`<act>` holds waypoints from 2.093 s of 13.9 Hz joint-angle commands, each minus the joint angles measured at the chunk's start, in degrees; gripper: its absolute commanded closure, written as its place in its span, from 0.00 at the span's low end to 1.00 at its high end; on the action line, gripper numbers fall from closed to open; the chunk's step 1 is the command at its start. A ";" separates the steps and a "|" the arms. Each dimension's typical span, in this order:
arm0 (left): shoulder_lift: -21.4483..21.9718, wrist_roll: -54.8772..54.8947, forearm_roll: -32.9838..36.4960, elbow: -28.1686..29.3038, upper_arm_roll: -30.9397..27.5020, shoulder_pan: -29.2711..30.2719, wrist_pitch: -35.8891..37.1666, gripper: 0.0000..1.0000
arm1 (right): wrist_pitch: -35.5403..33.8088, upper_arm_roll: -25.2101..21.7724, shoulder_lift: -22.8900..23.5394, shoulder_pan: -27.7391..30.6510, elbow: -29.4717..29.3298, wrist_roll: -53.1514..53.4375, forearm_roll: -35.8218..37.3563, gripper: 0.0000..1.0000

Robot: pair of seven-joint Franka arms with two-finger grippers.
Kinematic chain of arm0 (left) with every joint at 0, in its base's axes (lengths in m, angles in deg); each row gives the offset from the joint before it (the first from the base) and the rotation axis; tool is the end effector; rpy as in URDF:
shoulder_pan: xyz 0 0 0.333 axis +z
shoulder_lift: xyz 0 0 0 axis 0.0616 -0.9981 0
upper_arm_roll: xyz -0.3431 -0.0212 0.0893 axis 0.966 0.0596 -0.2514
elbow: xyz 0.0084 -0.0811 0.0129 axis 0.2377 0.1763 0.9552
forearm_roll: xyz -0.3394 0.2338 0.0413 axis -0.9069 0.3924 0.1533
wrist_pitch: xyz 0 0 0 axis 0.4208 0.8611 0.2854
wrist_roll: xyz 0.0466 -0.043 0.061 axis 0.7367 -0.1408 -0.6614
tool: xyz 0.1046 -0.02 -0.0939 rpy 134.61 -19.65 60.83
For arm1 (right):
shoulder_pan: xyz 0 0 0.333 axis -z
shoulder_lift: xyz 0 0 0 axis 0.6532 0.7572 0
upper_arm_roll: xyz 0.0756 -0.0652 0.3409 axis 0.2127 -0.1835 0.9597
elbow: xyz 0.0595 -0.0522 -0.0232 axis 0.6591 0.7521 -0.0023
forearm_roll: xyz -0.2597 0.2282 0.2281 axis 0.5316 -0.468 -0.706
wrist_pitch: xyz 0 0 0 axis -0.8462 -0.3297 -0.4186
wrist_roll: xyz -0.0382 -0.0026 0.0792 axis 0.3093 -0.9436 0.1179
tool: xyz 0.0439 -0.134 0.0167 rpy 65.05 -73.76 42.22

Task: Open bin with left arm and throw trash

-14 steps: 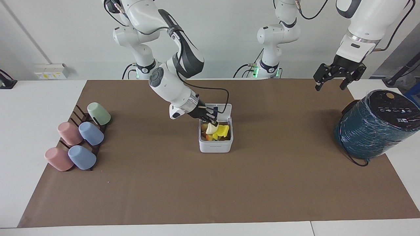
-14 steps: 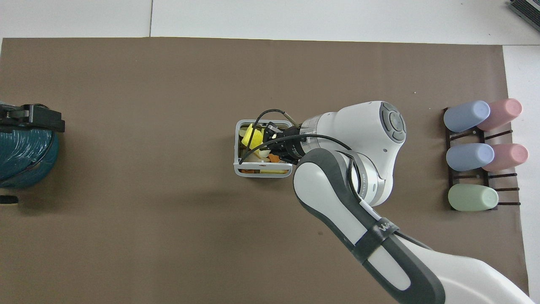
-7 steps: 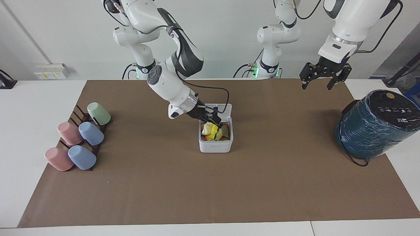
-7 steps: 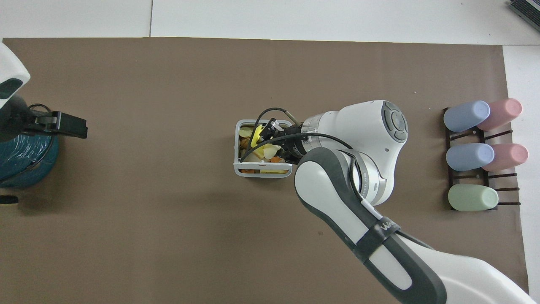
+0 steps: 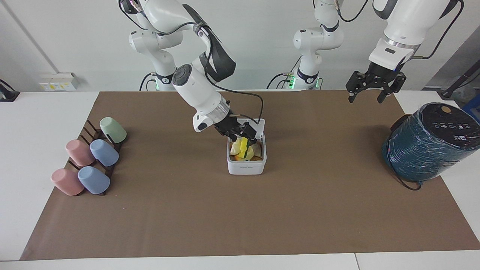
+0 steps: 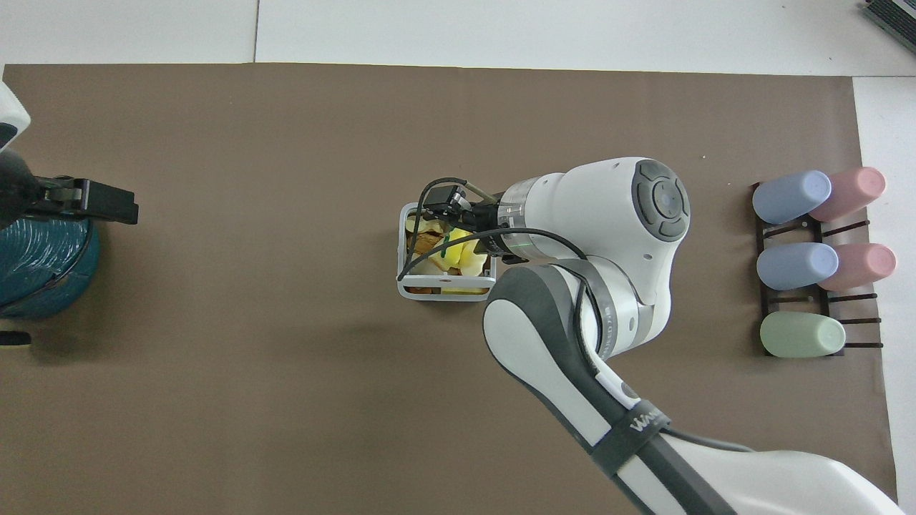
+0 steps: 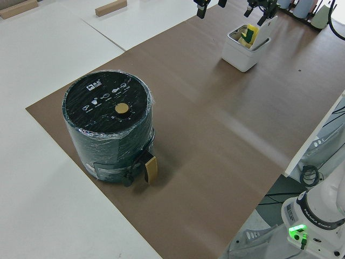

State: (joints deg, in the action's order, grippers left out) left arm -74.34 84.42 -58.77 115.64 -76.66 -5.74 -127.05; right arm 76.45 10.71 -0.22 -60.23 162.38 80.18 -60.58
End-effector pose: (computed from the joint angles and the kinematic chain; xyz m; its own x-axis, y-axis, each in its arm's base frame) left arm 0.5743 -0.0645 0.6555 0.9925 -0.0857 0.0877 -0.0867 -0.9962 0.0077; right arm 0.6098 0.3541 0.4386 0.9035 -0.4206 -0.0824 -0.4077 -0.7840 -0.4682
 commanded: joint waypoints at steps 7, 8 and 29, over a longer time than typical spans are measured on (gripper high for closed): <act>-2.42 0.96 -0.21 -5.71 -5.72 -5.17 7.27 0.00 | -16.79 -0.05 -6.77 8.96 -7.10 -7.97 34.36 0.00; -1.98 0.79 -0.21 -5.45 -5.72 -5.35 8.32 0.00 | -18.20 0.03 -7.82 11.50 -7.10 -12.37 34.36 0.00; 1.01 0.26 -0.21 0.00 -6.16 -4.12 8.42 0.00 | -45.81 -12.18 -20.66 19.79 -7.54 -31.49 23.29 0.00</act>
State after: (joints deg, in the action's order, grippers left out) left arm -75.52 84.60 -58.77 112.91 -82.41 -9.88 -118.04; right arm 31.31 -0.97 -20.10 -40.40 153.96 50.54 -36.79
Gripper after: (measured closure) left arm 0.000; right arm 0.000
